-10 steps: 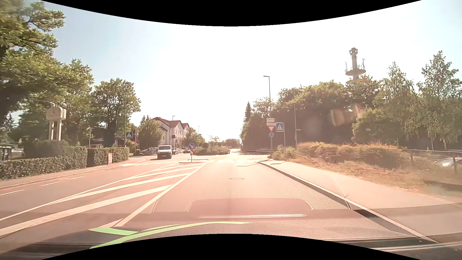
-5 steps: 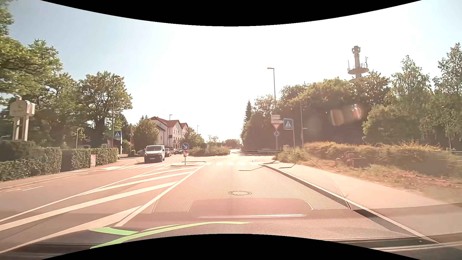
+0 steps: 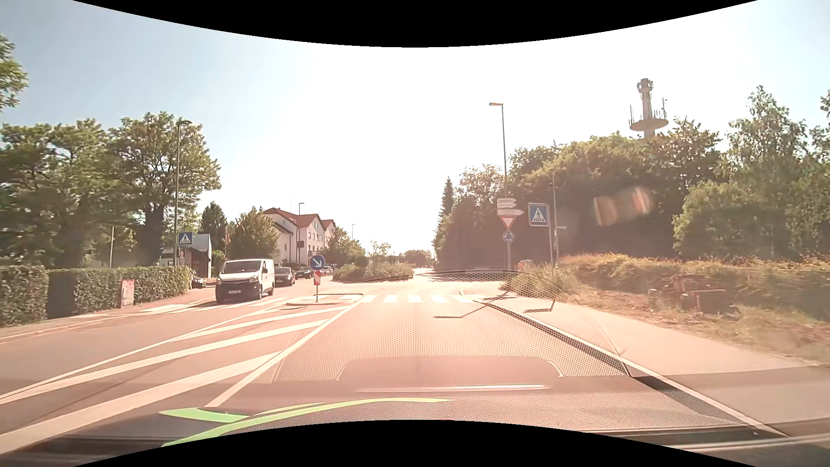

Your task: Follow the waypoints while adhering to traffic rules and regulations

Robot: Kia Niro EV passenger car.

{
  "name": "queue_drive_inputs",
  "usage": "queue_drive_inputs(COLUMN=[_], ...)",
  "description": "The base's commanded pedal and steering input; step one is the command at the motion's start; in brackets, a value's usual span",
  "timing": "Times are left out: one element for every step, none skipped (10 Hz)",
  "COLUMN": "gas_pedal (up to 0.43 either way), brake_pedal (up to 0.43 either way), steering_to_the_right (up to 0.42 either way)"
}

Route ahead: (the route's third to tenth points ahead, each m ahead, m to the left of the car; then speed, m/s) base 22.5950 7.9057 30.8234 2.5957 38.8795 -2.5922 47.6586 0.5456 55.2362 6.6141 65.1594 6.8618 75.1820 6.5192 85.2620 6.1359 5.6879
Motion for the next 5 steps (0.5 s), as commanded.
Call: queue_drive_inputs(gas_pedal=[0.008, 0.008, 0.000, 0.000, 0.000], brake_pedal=[0.000, 0.000, 0.000, 0.000, 0.000], steering_to_the_right=[-0.001, -0.001, -0.001, -0.002, -0.001])
